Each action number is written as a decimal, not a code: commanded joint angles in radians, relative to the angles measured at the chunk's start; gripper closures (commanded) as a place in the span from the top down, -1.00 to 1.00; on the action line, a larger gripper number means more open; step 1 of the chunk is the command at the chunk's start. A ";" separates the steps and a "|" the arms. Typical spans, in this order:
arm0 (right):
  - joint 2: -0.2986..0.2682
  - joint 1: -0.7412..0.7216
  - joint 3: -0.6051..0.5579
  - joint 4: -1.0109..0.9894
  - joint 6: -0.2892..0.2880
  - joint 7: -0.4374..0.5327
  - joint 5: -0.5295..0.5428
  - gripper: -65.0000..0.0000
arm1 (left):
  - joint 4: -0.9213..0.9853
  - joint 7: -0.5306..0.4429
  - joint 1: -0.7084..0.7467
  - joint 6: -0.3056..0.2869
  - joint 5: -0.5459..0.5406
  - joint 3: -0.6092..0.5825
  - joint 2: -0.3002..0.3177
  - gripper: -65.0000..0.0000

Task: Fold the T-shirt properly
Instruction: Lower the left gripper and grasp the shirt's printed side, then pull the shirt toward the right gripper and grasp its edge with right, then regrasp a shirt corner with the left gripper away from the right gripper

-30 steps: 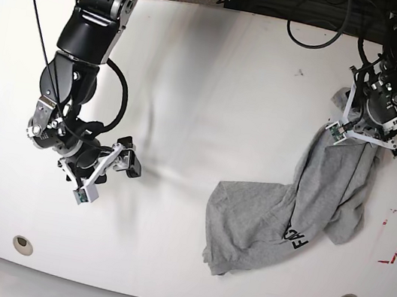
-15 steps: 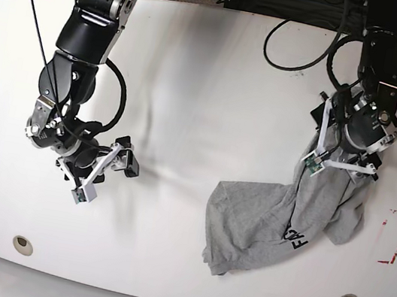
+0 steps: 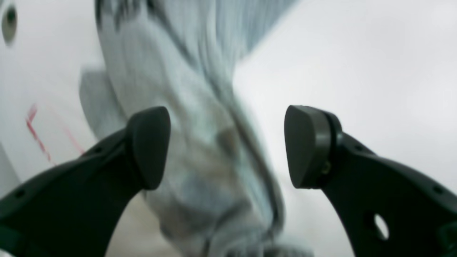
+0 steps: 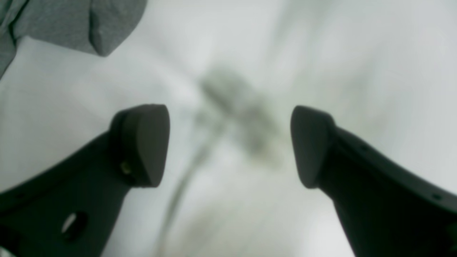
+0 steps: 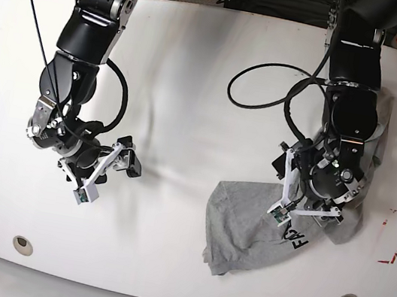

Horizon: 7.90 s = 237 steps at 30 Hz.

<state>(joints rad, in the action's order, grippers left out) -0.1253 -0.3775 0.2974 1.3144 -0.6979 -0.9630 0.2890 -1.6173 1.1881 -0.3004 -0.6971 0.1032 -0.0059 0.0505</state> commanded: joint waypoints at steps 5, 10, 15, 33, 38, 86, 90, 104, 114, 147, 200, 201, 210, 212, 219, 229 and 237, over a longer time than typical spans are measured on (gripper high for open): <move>-0.010 -0.027 0.003 0.020 0.000 0.023 0.016 0.57 | 0.190 -0.198 -0.061 -0.001 0.096 0.004 -0.001 0.41; -0.010 -0.027 0.003 0.020 0.000 0.023 0.014 0.57 | 0.334 -0.334 -0.093 -0.001 0.160 0.031 0.002 0.40; -0.010 -0.027 0.003 0.020 0.000 0.023 0.014 0.57 | 0.410 -0.416 -0.130 -0.001 0.217 0.096 0.002 0.40; -0.010 -0.027 0.006 0.020 0.000 0.023 0.014 0.57 | 0.426 -0.405 -0.122 0.044 0.217 0.096 -0.047 -0.97; -0.012 -0.022 0.007 0.021 0.000 0.020 0.017 0.57 | 0.239 -0.380 -0.041 -0.001 0.218 -0.021 -0.059 -0.96; -0.046 0.041 0.193 0.184 0.000 -0.158 0.023 0.57 | -0.297 -0.268 0.267 -0.001 0.111 -0.449 -0.027 0.36; -0.020 0.001 0.147 0.178 0.000 -0.159 0.023 0.57 | -0.300 -0.268 0.272 -0.001 0.106 -0.309 -0.027 0.21; -0.003 -0.085 0.018 -0.082 0.000 -0.046 0.013 0.57 | -0.337 -0.204 0.295 -0.001 0.103 0.054 -0.027 0.18; -0.029 -0.110 0.015 -0.206 0.000 0.016 0.014 0.57 | -0.335 -0.205 0.315 -0.001 0.103 0.197 -0.028 0.18; 0.003 -0.107 -0.059 -0.172 0.000 0.046 0.022 0.10 | -0.326 -0.208 0.384 -0.001 0.026 0.229 0.004 0.18; 0.000 -0.076 -0.059 -0.236 0.000 0.049 0.020 -0.99 | -0.370 0.025 0.702 -0.001 -0.857 0.324 0.421 0.61; 0.000 -0.076 -0.059 -0.236 0.000 0.049 0.020 -0.99 | -0.370 0.025 0.703 -0.001 -0.857 0.312 0.421 0.61; 0.002 -0.076 -0.054 -0.236 0.000 0.049 0.022 -0.99 | -0.370 0.025 0.705 -0.001 -0.725 0.179 0.384 0.60; -0.001 -0.076 -0.054 -0.236 0.000 0.049 0.022 -0.99 | -0.370 0.025 0.705 -0.001 -0.664 0.163 0.363 0.60; -0.003 -0.064 -0.054 -0.235 0.000 0.048 0.022 -0.99 | -0.344 0.023 0.702 -0.001 -0.538 0.063 0.354 0.59; -0.001 -0.062 -0.053 -0.235 0.000 0.048 0.022 -1.00 | -0.343 -0.060 0.702 -0.001 -0.389 0.014 0.354 0.28; -0.001 -0.062 -0.053 -0.235 0.000 0.048 0.022 -1.00 | -0.344 -0.061 0.702 -0.001 -0.382 0.014 0.355 -0.86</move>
<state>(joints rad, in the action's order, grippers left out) -0.1196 -0.4110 0.2432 1.0592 -0.6960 -0.9276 0.2928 -1.9472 1.1328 0.4042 -0.6971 -0.2733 0.0036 0.3939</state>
